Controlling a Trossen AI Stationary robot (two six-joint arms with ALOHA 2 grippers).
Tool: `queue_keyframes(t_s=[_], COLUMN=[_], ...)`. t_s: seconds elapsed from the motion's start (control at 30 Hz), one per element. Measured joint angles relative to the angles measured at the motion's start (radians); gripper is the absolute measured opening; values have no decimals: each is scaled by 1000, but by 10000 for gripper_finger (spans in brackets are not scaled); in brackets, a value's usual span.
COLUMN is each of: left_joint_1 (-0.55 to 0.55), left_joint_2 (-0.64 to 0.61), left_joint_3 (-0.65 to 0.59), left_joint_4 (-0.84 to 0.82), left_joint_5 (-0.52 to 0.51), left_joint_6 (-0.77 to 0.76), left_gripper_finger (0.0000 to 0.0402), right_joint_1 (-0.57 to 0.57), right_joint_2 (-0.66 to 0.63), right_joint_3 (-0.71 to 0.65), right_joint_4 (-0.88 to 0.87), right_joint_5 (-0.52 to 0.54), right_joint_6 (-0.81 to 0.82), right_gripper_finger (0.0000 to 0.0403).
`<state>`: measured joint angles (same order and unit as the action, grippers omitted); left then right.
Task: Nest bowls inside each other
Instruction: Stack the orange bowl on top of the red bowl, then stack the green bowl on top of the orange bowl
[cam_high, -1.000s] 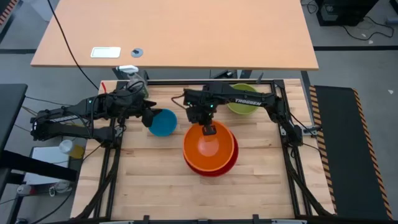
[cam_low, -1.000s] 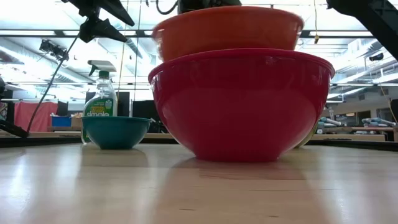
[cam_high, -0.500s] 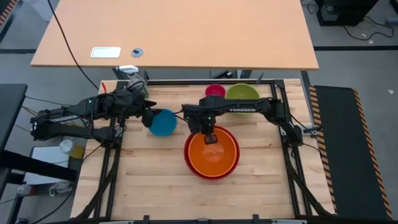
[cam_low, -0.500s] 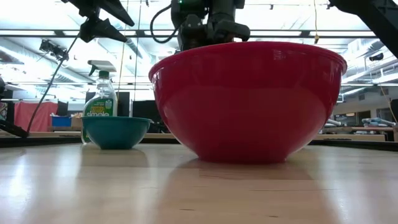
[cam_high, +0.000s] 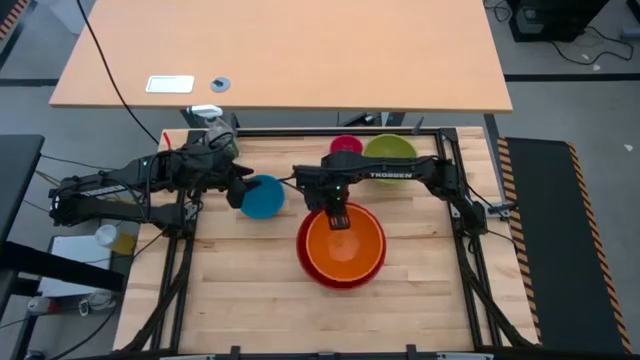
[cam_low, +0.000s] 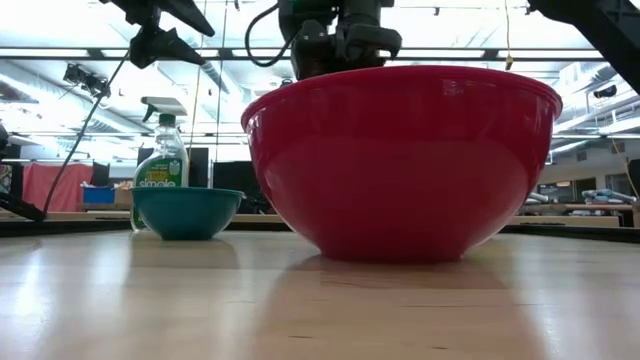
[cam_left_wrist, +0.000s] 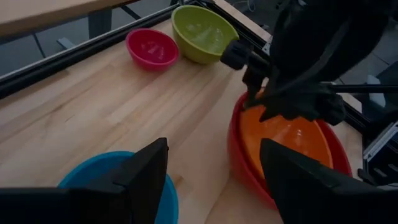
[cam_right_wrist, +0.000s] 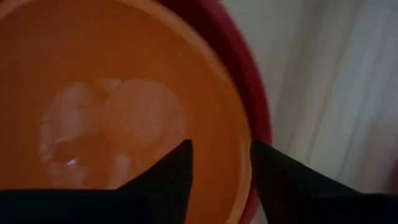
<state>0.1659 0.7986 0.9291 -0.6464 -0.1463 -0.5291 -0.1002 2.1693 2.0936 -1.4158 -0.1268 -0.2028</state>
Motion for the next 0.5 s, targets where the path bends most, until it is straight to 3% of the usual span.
queue_keyframes(t_s=[0.13,0.33,0.5], left_joint_1=[0,0,0], left_joint_2=[0,0,0], left_joint_3=[0,0,0], left_joint_4=[0,0,-3], left_joint_5=[-1,-1,-2], left_joint_6=[24,27,27], left_gripper_finger=[258,258,258], right_joint_1=[-18,-49,-116], right_joint_2=[0,-26,-164], right_joint_3=[45,81,-70], right_joint_4=[-22,-120,-26], right_joint_5=[10,117,155], right_joint_6=[53,123,151], right_gripper_finger=[206,232,225])
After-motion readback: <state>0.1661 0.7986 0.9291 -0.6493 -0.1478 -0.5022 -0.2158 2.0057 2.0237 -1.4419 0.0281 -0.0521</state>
